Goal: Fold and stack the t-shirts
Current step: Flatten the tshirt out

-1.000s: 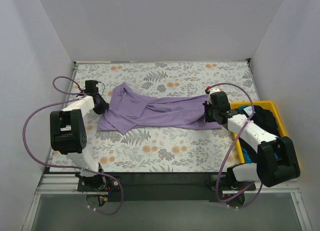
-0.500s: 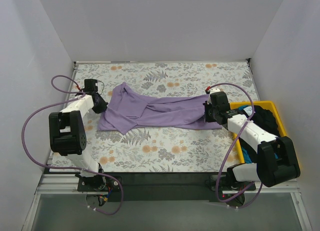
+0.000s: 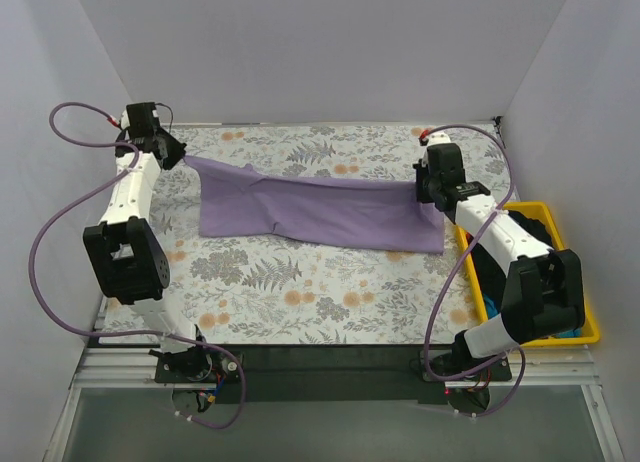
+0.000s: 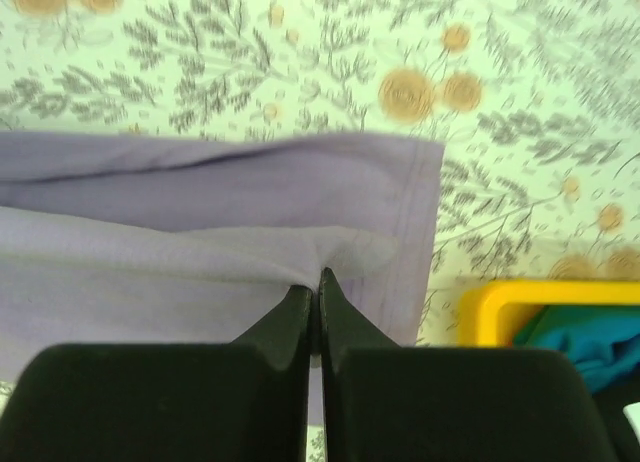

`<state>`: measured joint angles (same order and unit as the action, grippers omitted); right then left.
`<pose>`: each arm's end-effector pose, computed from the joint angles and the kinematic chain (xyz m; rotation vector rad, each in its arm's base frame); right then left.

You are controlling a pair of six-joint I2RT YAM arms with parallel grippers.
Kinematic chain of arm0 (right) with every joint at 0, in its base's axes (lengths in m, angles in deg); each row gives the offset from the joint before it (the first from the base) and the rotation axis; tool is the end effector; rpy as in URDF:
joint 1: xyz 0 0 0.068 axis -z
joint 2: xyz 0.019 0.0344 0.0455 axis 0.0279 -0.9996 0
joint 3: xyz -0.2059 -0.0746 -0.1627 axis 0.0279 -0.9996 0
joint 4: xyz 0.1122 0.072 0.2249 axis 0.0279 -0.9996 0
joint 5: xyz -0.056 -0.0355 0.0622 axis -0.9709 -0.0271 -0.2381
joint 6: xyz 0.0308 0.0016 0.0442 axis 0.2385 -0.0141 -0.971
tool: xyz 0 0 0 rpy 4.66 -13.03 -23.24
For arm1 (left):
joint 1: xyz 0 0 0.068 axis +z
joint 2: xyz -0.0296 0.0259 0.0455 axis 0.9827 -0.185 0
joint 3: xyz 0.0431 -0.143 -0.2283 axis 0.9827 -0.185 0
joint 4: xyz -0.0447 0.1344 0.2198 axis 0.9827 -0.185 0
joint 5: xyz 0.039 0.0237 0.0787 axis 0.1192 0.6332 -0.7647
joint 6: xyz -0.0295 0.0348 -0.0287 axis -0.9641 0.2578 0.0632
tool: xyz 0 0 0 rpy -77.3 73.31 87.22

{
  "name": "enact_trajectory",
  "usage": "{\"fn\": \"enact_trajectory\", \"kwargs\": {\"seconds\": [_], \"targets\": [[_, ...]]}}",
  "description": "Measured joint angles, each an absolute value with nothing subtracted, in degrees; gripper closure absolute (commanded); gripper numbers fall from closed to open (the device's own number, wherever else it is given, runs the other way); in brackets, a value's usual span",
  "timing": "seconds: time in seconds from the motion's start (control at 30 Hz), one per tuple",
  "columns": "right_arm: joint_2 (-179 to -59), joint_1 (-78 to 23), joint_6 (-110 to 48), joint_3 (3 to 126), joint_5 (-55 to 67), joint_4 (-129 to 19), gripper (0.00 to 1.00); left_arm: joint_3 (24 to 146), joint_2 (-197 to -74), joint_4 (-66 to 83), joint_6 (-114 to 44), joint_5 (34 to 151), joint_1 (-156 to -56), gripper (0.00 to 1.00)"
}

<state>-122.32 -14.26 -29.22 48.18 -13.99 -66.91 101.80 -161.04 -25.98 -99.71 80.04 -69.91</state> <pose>0.3174 0.0819 0.2620 -0.0853 2.2013 -0.0449 0.3949 0.0682 0.3010 -1.6604 1.7420 -0.4696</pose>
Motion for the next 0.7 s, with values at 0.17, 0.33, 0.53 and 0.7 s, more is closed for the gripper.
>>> {"fn": "enact_trajectory", "kwargs": {"seconds": [0.17, 0.33, 0.53, 0.7], "targets": [[-123.0, -13.7, -26.1, 52.2, -13.5, -66.9, 0.99, 105.3, -161.6, -26.0, -100.0, 80.8, -69.6, 1.0], [-123.0, -13.8, -25.5, 51.1, -12.1, -69.9, 0.99, 93.7, -157.6, -23.9, -100.5, 80.7, -69.4, 1.0], [-118.1, -13.8, -29.5, 44.0, -9.2, -77.5, 0.97, 79.5, -147.1, -24.9, -102.2, 78.0, -68.0, 1.0], [-111.1, -13.8, -33.3, 38.5, -2.1, -86.0, 0.85, 75.3, -136.9, -24.4, -103.2, 73.0, -67.8, 1.0]]}}
